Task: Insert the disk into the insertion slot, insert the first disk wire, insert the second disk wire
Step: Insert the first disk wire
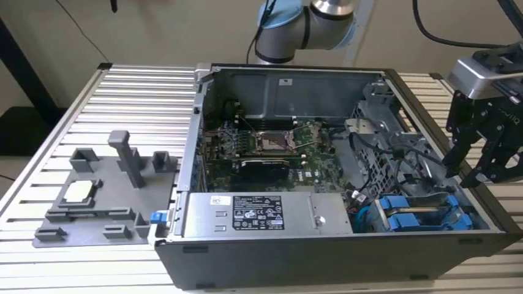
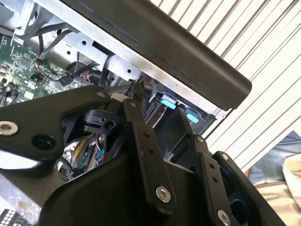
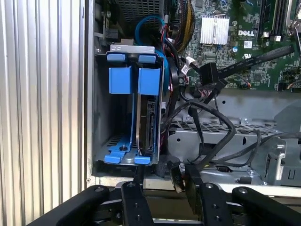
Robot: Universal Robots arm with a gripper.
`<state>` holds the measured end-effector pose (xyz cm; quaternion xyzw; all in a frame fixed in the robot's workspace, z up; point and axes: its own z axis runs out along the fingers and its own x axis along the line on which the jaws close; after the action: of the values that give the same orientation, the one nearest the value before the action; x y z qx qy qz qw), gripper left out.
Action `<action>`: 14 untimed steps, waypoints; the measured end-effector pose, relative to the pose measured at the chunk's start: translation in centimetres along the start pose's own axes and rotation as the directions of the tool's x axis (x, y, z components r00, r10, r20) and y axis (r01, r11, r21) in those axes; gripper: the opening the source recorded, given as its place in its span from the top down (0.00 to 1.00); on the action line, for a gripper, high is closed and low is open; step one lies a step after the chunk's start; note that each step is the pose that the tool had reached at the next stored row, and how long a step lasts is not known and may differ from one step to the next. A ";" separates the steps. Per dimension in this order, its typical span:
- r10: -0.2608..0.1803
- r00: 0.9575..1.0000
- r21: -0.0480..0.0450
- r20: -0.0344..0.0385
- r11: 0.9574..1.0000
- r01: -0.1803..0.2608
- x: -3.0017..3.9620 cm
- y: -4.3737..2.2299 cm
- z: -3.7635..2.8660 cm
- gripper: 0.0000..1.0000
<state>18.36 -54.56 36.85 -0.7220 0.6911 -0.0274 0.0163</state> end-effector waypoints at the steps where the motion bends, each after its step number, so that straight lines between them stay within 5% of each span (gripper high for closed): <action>1: 0.000 1.000 0.000 0.000 1.000 0.000 0.00 0.00 0.00 0.53; 5: 0.000 1.000 0.000 0.000 1.000 0.000 0.00 -0.01 0.00 0.55; 10: 0.000 1.000 0.000 0.000 1.000 0.000 -0.01 -0.02 0.00 0.80; 14: 0.000 1.000 0.000 0.000 1.000 0.000 0.00 -0.03 0.01 0.81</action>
<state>18.39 -54.56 36.85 -0.7221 0.6911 -0.0274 0.0163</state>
